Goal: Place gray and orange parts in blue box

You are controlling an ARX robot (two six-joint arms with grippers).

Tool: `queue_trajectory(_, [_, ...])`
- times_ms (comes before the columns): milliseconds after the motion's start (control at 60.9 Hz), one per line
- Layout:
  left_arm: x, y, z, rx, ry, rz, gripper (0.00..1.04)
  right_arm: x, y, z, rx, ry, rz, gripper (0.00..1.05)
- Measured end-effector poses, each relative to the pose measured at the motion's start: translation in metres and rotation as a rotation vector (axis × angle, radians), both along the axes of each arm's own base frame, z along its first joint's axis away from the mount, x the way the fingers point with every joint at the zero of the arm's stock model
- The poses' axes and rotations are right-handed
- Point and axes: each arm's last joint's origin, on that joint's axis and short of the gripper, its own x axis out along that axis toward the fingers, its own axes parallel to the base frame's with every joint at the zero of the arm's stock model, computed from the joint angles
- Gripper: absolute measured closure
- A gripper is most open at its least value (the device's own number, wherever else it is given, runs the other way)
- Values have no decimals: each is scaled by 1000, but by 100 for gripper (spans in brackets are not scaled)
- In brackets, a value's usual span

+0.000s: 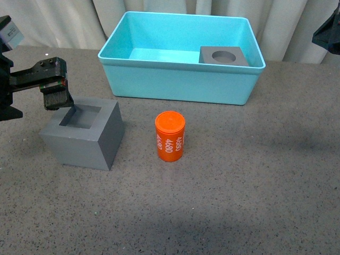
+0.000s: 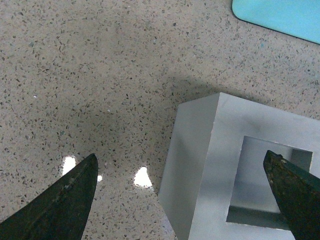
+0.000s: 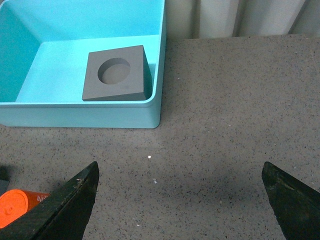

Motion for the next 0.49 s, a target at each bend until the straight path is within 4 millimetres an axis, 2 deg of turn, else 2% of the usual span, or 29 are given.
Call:
queue_trajectory(131, [3,-1,-8,15,39,-17,7,0,0,0,0,0,0,10])
queue_trajectory(181, [4,-1,-10,19,42,-18,11,0,0,0,0,0,0,10])
queue_trajectory(279, [6,-4,-12,11,44,-28,32,0,0,0,0,0,0,10])
queue_trajectory(460, [7,-9,-10,10,38,-44,58,0,0,0,0,0,0,10])
queue_trajectory(493, [7,-10,-10,11,42,-49,65,0,0,0,0,0,0,10])
